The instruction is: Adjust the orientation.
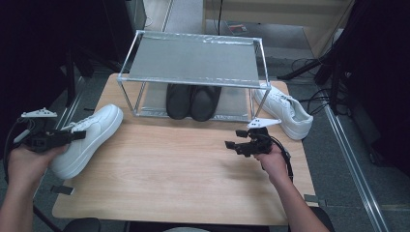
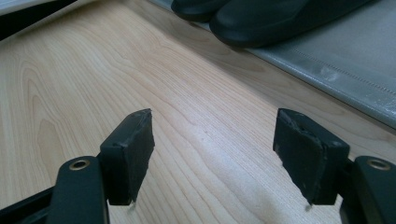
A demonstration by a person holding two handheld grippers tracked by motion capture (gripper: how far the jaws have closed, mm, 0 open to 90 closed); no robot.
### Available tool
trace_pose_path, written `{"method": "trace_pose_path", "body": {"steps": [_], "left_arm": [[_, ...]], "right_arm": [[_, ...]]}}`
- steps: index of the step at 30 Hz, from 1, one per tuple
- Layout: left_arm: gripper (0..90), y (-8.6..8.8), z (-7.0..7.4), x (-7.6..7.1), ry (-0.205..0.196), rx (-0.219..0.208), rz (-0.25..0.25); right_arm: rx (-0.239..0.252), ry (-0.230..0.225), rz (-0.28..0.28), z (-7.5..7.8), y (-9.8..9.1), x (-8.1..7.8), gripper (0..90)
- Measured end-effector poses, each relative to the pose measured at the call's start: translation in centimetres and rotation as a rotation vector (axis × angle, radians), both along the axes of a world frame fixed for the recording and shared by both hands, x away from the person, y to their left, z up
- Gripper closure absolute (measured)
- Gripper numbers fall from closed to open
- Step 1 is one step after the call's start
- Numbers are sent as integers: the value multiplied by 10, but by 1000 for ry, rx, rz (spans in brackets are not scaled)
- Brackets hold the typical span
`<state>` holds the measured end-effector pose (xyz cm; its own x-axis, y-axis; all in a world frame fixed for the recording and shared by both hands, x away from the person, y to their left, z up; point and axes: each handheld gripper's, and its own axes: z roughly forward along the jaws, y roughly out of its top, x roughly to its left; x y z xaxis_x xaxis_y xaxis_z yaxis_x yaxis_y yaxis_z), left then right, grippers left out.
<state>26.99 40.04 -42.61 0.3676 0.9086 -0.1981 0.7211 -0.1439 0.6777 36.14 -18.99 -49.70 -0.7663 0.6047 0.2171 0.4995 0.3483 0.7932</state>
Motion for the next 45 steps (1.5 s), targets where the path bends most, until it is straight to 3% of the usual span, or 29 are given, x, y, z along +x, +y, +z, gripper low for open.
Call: {"method": "trace_pose_path", "body": {"steps": [4, 10, 20, 29, 45], "left_arm": [[802, -10, 0, -14, 0, 10, -39], [801, -31, 6, -20, -10, 23, -117], [799, -90, 10, -2, -28, 14, -280], [798, -137, 6, 15, -37, -8, -394], [795, -217, 2, 32, -50, 5, -580]], "right_arm": [[-3, -4, -3, 0, 0, 0, 297], [-8, -8, -6, -1, 2, 0, 297], [0, -4, -10, 1, 0, 0, 287], [0, 1, -15, 1, -1, 0, 285], [6, 1, -27, 1, -3, -2, 285]]}}
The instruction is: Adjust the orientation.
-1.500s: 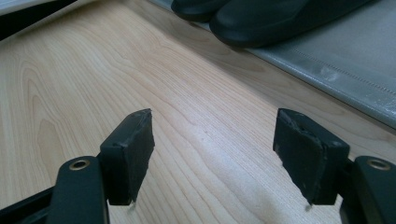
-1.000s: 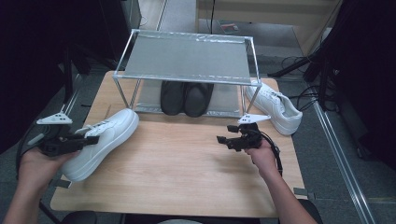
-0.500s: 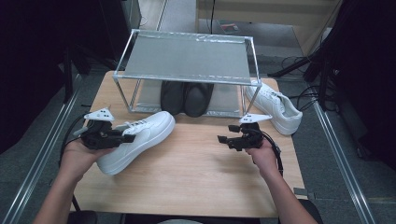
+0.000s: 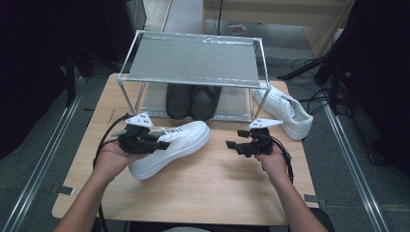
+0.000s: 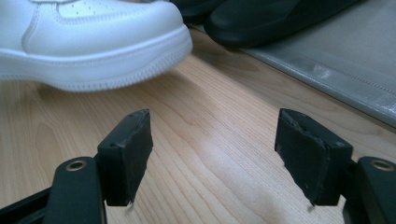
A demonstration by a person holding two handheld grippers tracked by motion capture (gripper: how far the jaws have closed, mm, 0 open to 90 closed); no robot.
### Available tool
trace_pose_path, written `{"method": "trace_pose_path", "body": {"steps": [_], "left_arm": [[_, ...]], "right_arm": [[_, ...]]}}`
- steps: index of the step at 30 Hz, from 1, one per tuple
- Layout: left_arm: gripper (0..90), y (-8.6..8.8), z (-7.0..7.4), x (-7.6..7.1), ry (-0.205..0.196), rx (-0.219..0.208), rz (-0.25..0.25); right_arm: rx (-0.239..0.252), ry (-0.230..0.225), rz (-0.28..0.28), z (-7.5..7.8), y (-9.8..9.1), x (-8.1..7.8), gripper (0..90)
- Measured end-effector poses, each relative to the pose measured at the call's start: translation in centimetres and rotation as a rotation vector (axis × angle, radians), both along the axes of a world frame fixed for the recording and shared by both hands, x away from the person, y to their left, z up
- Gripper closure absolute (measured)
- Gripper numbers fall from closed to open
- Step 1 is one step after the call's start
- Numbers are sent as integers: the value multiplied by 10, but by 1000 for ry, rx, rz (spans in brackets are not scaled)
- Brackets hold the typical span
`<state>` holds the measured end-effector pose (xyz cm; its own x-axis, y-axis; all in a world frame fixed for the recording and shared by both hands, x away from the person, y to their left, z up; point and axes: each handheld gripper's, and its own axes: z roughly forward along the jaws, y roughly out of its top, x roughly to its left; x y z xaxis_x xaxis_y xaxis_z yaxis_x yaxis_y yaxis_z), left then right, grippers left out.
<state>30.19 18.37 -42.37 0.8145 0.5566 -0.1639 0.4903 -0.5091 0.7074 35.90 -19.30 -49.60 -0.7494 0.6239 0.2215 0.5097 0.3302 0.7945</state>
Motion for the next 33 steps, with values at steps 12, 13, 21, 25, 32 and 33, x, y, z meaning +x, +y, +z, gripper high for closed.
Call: {"method": "trace_pose_path", "body": {"steps": [12, 13, 21, 25, 32, 33], "left_arm": [[794, -48, -15, 2, 0, -14, -111], [793, -50, -17, 2, 3, -13, -115], [794, -57, -36, 0, 41, -34, -145], [789, -58, -46, -1, 62, -31, -157], [753, -58, -49, -1, 85, -53, -174], [740, -58, -50, -1, 84, -51, -172]], "right_arm": [[3, -4, -12, -1, -5, -4, 282], [3, 0, -10, -1, -5, -5, 282], [-14, 10, 0, -4, -3, -10, 267], [-22, 2, 8, -4, -1, -13, 267], [-20, 2, 6, -5, -1, -15, 264], [-21, 1, 4, -5, -1, -15, 264]]}}
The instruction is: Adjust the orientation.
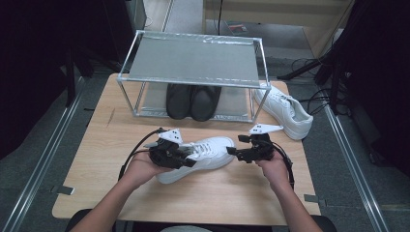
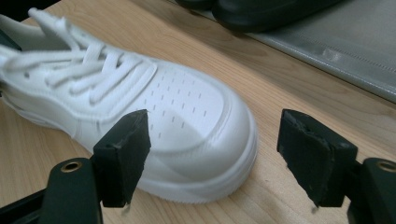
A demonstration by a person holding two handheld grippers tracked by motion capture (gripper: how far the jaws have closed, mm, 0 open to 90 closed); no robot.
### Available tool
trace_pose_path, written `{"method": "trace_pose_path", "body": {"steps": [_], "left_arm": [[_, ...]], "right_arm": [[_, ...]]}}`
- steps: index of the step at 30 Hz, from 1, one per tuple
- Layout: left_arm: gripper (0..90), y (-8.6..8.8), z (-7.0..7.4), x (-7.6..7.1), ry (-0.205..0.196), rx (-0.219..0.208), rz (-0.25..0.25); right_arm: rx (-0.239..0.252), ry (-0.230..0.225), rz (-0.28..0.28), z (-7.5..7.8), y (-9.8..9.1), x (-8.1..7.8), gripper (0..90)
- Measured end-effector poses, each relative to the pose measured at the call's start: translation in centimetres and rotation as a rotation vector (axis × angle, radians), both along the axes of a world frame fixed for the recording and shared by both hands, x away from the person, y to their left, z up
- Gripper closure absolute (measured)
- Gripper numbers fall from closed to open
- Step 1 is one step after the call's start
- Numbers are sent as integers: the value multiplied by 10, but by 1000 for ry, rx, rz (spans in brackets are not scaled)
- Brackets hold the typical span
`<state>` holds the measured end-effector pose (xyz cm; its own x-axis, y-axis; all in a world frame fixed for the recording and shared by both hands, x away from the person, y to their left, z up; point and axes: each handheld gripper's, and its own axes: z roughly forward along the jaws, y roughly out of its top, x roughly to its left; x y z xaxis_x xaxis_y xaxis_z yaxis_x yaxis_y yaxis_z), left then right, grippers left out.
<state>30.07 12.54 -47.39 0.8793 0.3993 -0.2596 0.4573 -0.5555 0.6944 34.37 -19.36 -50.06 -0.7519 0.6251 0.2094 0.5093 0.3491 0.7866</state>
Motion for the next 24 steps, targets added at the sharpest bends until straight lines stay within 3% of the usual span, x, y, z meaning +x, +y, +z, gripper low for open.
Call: {"method": "trace_pose_path", "body": {"steps": [7, 13, 21, 24], "left_arm": [[697, 2, 1, 1, -4, -7, 12], [553, 3, 4, 4, -1, 21, 46], [467, 17, 14, 3, 2, -16, 54], [443, 22, 19, 2, -13, -27, 66]], "right_arm": [[4, -5, 3, 0, 1, 0, 259], [-11, -5, 12, 0, 3, -1, 259], [6, -9, 7, 0, 7, -2, 244], [0, -10, 6, 1, 10, -4, 244]]}}
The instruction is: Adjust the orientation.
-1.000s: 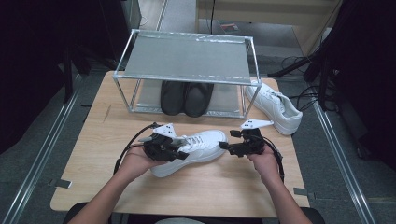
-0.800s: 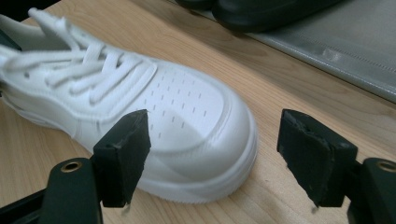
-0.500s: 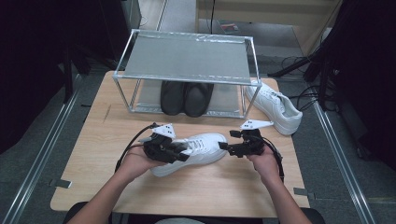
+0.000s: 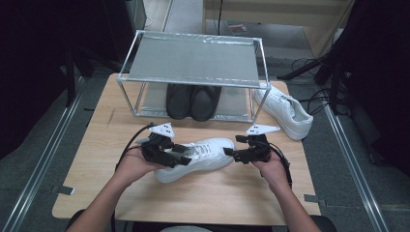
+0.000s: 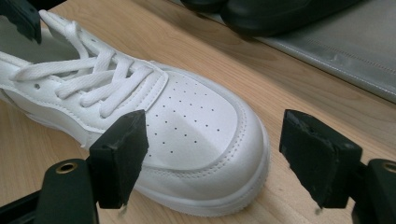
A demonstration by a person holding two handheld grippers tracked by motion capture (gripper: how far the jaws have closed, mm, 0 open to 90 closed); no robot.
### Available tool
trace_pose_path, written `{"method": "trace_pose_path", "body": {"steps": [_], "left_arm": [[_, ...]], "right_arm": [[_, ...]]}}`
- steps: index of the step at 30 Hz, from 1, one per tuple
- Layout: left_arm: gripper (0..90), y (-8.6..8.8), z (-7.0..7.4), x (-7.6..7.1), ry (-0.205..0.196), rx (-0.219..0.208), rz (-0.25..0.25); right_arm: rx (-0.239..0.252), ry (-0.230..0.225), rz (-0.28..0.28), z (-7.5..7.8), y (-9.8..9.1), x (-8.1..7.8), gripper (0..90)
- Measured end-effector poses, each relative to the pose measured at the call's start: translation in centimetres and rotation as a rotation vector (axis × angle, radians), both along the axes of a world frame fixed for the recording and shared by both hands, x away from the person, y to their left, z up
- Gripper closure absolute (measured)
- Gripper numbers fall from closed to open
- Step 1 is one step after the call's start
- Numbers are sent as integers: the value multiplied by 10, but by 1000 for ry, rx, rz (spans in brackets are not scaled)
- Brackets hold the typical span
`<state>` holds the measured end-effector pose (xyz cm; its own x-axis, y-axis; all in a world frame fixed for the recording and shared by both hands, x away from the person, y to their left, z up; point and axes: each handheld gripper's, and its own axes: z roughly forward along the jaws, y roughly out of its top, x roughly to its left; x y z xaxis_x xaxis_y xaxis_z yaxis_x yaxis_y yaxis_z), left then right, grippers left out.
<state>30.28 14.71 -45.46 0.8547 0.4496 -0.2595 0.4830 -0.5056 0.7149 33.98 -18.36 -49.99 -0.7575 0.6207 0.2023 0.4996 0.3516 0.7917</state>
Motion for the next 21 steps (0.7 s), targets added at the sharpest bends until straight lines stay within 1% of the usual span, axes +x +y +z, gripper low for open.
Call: {"method": "trace_pose_path", "body": {"steps": [2, 5, 6, 7, 9, 10, 12, 14, 15, 17, 19, 20, 21], "left_arm": [[420, 5, 3, 0, -8, 0, 19], [432, 13, 5, 3, -17, 8, 43], [450, 17, 5, 4, -22, 4, 56], [484, 20, 5, 5, -18, -1, 61], [531, 27, 5, 7, -23, 1, 87], [569, 30, 4, 9, -18, 9, 96], [625, 35, 2, 11, -19, 18, 112], [680, 41, 1, 13, -20, 16, 131], [693, 43, 0, 15, -26, 22, 145], [709, 48, -2, 17, -28, 21, 171], [754, 52, -4, 19, -38, 25, 182], [778, 53, -6, 21, -35, 29, 183], [804, 55, -7, 22, -36, 36, 189]], "right_arm": [[-5, -7, 1, 0, 2, -1, 244], [-9, -10, -3, 1, 4, -4, 242], [-13, -13, -3, 1, 5, -4, 242], [-14, -13, 3, 2, 5, -5, 241], [-21, -17, 10, 2, 7, -6, 227], [-23, -21, 11, 3, 8, -6, 227], [-3, -21, 15, 5, 8, -6, 217], [34, -12, 18, 8, 7, -6, 215], [48, -6, 24, 9, 7, -6, 217], [63, 9, 33, 10, 5, -7, 263], [44, 15, 38, 10, 5, -8, 347], [34, 18, 43, 10, 5, -9, 383], [22, 14, 44, 10, 6, -10, 440]]}}
